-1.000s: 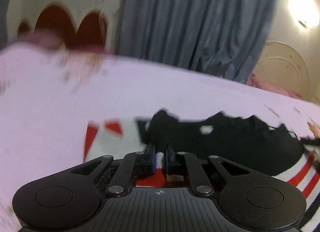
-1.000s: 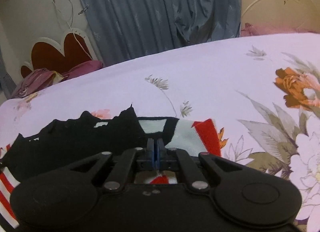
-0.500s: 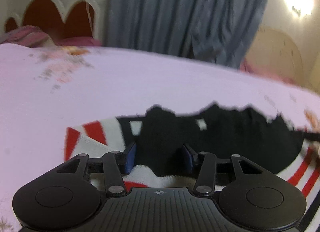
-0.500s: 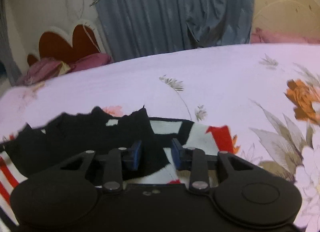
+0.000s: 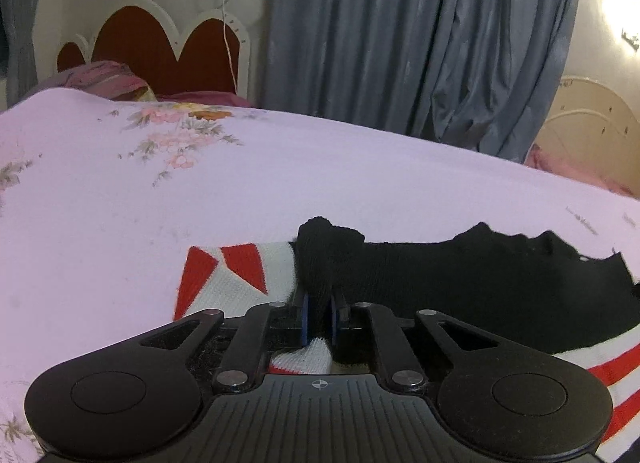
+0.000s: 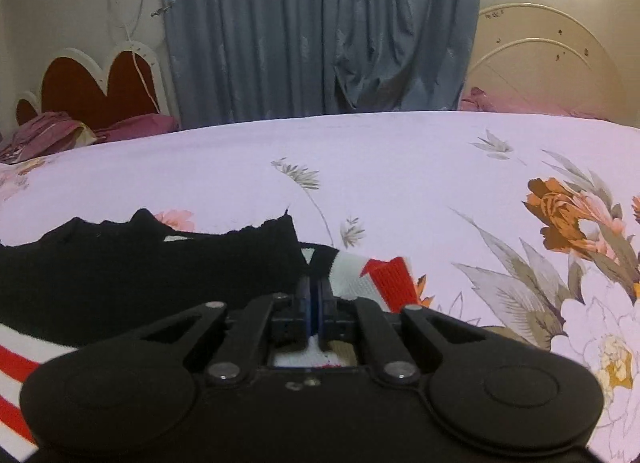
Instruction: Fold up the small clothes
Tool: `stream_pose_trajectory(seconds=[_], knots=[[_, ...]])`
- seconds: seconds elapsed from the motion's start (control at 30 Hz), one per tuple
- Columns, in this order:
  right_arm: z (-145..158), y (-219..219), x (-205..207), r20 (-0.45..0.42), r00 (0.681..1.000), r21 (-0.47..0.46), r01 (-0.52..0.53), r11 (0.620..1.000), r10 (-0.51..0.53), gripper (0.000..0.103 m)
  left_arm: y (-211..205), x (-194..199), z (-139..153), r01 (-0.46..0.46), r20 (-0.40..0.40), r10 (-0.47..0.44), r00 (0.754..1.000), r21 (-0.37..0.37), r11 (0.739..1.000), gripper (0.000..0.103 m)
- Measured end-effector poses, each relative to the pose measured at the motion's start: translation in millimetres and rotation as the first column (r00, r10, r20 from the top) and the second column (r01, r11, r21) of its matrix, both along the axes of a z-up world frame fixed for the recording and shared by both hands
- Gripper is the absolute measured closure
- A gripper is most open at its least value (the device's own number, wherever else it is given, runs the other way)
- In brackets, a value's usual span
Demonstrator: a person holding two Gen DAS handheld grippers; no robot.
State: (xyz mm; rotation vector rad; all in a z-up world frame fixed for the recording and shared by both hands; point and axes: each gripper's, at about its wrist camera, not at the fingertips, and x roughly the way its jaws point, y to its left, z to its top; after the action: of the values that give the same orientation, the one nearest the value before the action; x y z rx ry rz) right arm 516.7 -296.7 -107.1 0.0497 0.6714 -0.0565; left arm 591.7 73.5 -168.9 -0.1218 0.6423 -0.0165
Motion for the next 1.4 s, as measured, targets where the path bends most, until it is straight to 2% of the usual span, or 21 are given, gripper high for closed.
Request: stream_pose_trajectory(seconds=[0.03,0.07,0.1,0.13,0.17,0.2,0.27,0.43,0.53,0.57,0.63,0.67,0.7,0.73,0.8,0.9,0.97,1.07,1.13,1.3,1.4], knots=[[2,2,0,0.000,1.000,-0.009,0.004,1.000,-0.004,0.092,2,0,-1,0.008,-0.002,-0.008,1.000,-0.020,1.000,0.073],[7,3,-2,0.008,1.000,-0.019,0.018,1.000,-0.018,0.069,7,1,-1,0.022,-0.001,-0.022,1.000,-0.052,0.998,0.062],[12,5,-7,0.028,0.999,-0.014,0.017,1.000,-0.016,0.041,10,-1,2,0.037,0.010,-0.036,0.999,-0.077,0.996,0.048],[17,7,-14,0.065,0.998,-0.006,-0.003,1.000,0.003,0.038,11,-6,5,0.028,0.028,-0.026,0.999,-0.072,0.997,0.041],[20,10,-14,0.075,0.997,-0.006,-0.030,1.000,0.031,0.044,7,-15,14,-0.005,0.063,0.008,0.998,-0.042,0.999,0.040],[24,19,-18,0.067,0.995,-0.008,-0.070,0.997,0.071,0.056,1,-22,20,-0.018,0.094,0.021,0.995,-0.031,0.999,0.039],[24,38,-19,0.043,0.985,0.023,-0.167,0.986,0.166,0.066,-14,-35,33,0.028,0.139,-0.019,0.990,-0.068,0.997,0.039],[9,100,-18,-0.014,0.927,-0.004,-0.375,0.927,0.375,0.057,-78,-38,22,0.242,0.057,-0.241,0.969,-0.013,0.970,0.039],[4,110,-23,-0.034,0.911,-0.034,-0.412,0.911,0.411,0.052,-79,-38,7,0.230,-0.001,-0.230,0.973,0.038,0.972,0.039],[6,107,-26,-0.035,0.916,-0.051,-0.402,0.914,0.401,0.053,-66,-40,5,0.178,0.007,-0.179,0.984,0.056,0.982,0.039],[9,76,-29,-0.032,0.969,-0.103,-0.248,0.963,0.246,0.056,-38,-42,1,0.085,0.002,-0.086,0.996,0.080,0.993,0.040],[8,54,-29,-0.049,0.988,-0.109,-0.149,0.983,0.144,0.058,-23,-44,0,0.076,0.006,-0.077,0.997,0.070,0.995,0.040],[7,36,-32,-0.051,0.993,-0.080,-0.108,0.991,0.104,0.058,-15,-46,0,0.077,0.003,-0.077,0.997,0.067,0.995,0.040],[7,22,-36,-0.048,0.992,-0.041,-0.117,0.992,0.115,0.058,-15,-46,1,0.085,-0.004,-0.085,0.996,0.087,0.993,0.040],[12,26,-43,-0.067,0.984,-0.104,-0.174,0.979,0.167,0.056,-24,-46,9,0.075,-0.012,-0.074,0.997,0.122,0.990,0.040],[34,46,-63,0.010,0.980,-0.097,-0.198,0.975,0.200,0.056,-44,-66,27,0.094,0.042,-0.098,0.994,0.092,0.991,0.039],[39,60,-80,0.022,0.971,-0.054,-0.236,0.970,0.237,0.057,-59,-90,31,0.143,0.042,-0.146,0.988,0.069,0.987,0.039],[30,87,-97,-0.020,0.953,-0.059,-0.303,0.951,0.302,0.057,-90,-110,21,0.222,0.011,-0.225,0.974,0.105,0.969,0.039],[12,93,-104,-0.108,0.961,-0.083,-0.263,0.961,0.253,0.056,-99,-119,8,0.225,-0.026,-0.223,0.974,0.114,0.968,0.039],[25,86,-133,-0.053,0.973,-0.055,-0.227,0.972,0.224,0.058,-92,-138,18,0.192,0.001,-0.194,0.981,0.111,0.975,0.039],[32,63,-142,0.003,0.989,-0.109,-0.150,0.983,0.151,0.058,-79,-152,20,0.151,0.015,-0.153,0.988,0.105,0.983,0.039]])
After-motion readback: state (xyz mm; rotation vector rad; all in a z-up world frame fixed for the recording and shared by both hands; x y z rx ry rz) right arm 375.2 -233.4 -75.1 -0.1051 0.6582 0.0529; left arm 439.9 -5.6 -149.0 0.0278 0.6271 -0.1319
